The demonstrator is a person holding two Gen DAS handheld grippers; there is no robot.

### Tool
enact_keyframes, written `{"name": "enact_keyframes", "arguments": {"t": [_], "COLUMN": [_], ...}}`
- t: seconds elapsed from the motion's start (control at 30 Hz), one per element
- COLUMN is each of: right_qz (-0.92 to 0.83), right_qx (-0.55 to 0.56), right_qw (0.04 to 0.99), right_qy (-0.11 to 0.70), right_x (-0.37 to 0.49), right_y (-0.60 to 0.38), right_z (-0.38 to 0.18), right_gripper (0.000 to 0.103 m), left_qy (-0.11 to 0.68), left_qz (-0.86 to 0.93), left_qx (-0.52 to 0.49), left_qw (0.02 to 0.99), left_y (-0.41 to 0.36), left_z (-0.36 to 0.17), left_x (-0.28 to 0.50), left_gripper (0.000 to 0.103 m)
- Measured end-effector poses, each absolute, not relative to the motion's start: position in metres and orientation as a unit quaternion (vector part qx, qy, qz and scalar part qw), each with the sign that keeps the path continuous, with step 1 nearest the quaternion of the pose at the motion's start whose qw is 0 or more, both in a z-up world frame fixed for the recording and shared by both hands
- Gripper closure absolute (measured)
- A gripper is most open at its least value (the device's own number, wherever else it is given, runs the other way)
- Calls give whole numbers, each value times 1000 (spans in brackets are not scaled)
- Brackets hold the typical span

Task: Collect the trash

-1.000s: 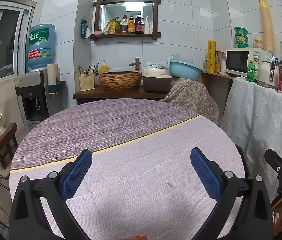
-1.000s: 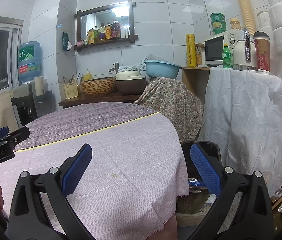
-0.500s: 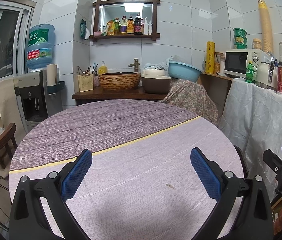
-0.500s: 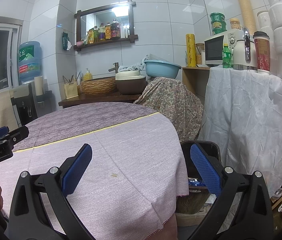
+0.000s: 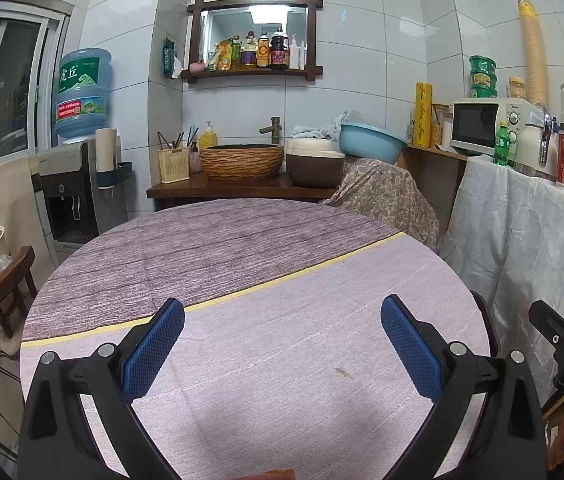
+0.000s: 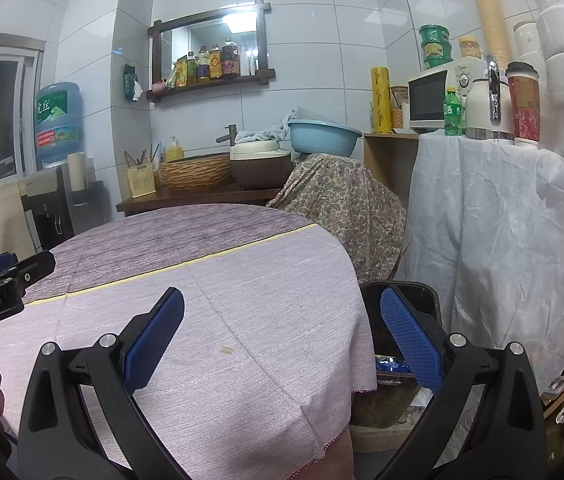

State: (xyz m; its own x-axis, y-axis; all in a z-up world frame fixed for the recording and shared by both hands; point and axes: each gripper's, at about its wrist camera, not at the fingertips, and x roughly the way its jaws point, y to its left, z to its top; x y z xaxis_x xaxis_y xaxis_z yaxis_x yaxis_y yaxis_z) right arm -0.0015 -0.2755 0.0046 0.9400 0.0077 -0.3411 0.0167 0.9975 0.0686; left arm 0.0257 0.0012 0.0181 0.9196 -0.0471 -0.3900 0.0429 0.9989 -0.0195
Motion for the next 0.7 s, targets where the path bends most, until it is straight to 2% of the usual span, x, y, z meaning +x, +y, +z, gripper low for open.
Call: {"name": "enact_keyframes", "arguments": {"t": [0.7], "right_qz": [-1], "right_qx": [35], "right_qw": [984], "right_qy": [173], "right_x": [-1], "right_y": [-275], "right_z": [5], "right_gripper": [6], "left_qy": [199], "left_qz": [-23], "left_qx": [-8], "left_qw": [980], "left_y": [1], "left_z": [19], "left_x": [27], "left_gripper": [5]}}
